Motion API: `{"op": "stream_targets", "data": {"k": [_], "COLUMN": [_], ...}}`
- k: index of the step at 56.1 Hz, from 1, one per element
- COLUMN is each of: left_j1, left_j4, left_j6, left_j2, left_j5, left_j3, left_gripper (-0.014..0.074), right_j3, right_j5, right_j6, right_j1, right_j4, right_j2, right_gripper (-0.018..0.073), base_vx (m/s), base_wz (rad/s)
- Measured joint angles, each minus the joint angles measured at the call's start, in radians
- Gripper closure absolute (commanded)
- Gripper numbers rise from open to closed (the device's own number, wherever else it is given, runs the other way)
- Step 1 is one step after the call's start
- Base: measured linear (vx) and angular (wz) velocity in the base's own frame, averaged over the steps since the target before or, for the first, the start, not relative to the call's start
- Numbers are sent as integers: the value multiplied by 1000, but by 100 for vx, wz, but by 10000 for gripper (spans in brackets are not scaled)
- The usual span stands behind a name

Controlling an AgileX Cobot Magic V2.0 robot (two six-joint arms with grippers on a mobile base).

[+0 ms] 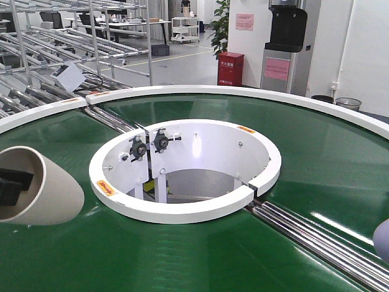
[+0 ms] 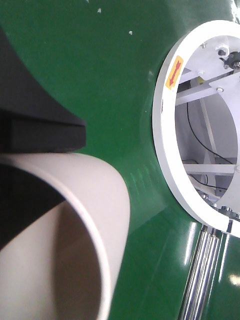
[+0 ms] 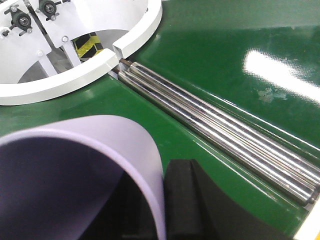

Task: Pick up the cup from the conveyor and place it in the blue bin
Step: 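Drive the base to the shelf of blue bins holding both cups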

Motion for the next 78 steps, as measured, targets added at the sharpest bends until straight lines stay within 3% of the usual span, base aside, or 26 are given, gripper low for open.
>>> {"op": "stream_targets", "data": {"k": [49,78], "left_j1": [0,0], "left_j4": [2,4], "left_j6": [0,0], "left_j2": [0,0], "left_j5": [0,0], "left_j3": [0,0], "left_gripper": [596,596], "right_j3": [1,1], "right_j5": [0,0], "right_j6": [0,0], "right_j1": [0,0], "right_j4": [1,3], "right_j2": [0,0], "right_gripper": [568,568], "base_vx": [-3,-22], "base_wz": [-5,-32]}}
